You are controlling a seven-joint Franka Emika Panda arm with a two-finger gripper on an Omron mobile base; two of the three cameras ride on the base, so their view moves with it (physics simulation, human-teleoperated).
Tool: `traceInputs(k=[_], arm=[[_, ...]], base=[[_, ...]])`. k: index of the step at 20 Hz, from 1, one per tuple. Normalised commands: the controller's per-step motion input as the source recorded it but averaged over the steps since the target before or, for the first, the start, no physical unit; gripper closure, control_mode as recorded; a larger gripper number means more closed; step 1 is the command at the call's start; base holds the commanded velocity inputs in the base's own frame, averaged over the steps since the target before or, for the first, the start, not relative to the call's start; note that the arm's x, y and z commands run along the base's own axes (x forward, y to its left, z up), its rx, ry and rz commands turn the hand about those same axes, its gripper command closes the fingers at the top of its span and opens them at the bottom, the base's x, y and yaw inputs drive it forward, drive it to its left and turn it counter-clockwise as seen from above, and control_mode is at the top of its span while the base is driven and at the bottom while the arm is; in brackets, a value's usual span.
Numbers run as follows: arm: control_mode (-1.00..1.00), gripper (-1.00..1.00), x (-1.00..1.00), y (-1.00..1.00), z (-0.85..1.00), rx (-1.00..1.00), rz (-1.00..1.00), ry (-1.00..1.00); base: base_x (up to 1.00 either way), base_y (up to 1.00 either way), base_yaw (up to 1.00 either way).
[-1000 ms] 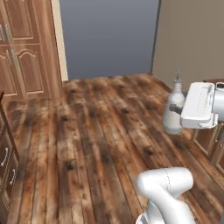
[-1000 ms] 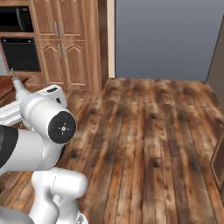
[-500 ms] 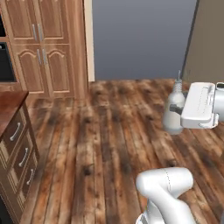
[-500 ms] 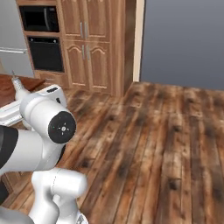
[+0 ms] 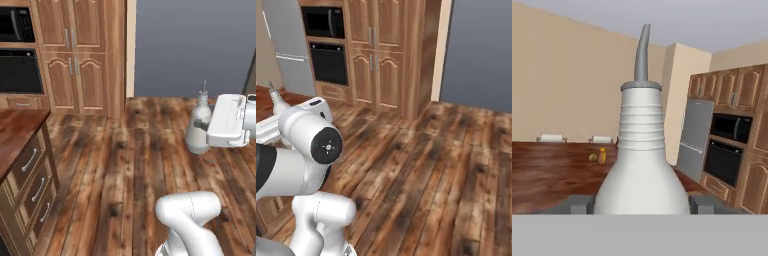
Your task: Move the condiment bottle and oil and vinegar bottle from the cabinet to the dining counter.
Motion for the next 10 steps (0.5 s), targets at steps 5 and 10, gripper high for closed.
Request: traceInputs(k=[5, 10], arm=[[1.0, 1.0, 0.0, 0.0, 0.0, 0.0, 0.0, 0.0], [1.0, 1.0, 0.0, 0.0, 0.0, 0.0, 0.0, 0.0]], base=[[0.81, 0.0, 0.3], [0.82, 0.07, 0.29]])
